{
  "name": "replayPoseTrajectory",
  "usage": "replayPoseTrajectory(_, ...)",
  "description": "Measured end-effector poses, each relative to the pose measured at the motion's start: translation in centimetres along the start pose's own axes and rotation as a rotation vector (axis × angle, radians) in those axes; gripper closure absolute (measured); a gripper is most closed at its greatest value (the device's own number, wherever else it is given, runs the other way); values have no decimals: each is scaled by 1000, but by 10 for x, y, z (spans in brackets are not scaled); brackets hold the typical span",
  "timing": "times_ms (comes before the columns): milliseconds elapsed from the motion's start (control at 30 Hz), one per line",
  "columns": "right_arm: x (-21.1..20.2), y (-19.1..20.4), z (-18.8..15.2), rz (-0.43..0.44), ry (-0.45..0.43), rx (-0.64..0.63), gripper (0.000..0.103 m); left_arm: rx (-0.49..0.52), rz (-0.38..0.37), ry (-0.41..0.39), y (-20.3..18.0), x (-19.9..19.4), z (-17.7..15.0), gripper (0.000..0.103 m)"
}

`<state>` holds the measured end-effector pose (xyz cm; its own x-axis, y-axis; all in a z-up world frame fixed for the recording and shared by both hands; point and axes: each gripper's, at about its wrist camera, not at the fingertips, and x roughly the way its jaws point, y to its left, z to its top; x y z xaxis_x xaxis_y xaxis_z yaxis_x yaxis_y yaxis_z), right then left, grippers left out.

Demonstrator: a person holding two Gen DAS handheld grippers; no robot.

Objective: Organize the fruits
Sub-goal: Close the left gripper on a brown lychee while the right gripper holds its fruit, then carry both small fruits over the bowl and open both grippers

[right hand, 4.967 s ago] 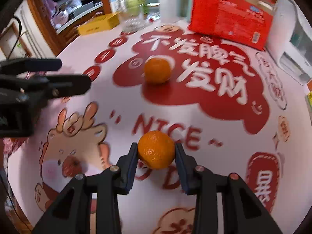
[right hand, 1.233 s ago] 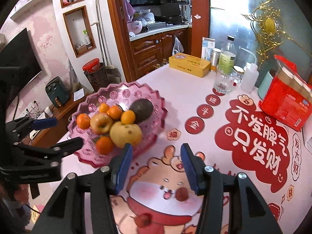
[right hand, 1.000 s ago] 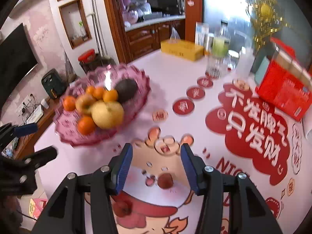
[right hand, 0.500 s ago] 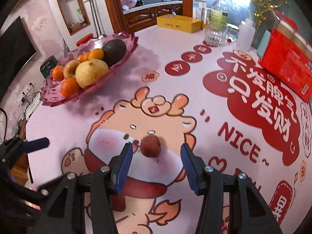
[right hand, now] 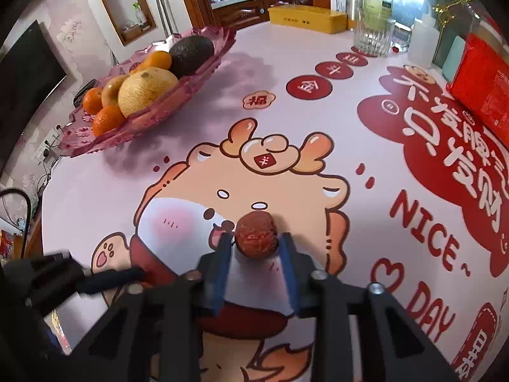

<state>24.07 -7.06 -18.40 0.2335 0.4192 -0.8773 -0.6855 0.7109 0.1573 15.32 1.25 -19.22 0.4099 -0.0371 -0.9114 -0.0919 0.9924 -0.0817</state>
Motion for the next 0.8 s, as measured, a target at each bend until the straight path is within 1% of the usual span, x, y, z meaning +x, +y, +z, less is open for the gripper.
replayPoseTrajectory(67,2,1,1,-2,-5,1,76,16,-14,5,-1,0,-1,74)
replayPoseTrajectory(233,1,6,2,-20,-5,-5,77,13,-28,14,4,-5,-3,76)
replayPoseTrajectory(367,-6,8,3,-20,-7,5,78,16,-16,4,14,-24,1,76)
replayPoseTrajectory(500,-26,16,6,-15,-31,23,78,30,6,-8,28,-50,10,76)
replayPoseTrajectory(667,-56,37,19,-1,-79,48,78,18,49,-62,62,-91,30,76)
replayPoseTrajectory(800,-73,60,42,-10,-127,61,78,-27,110,-125,107,-115,61,76)
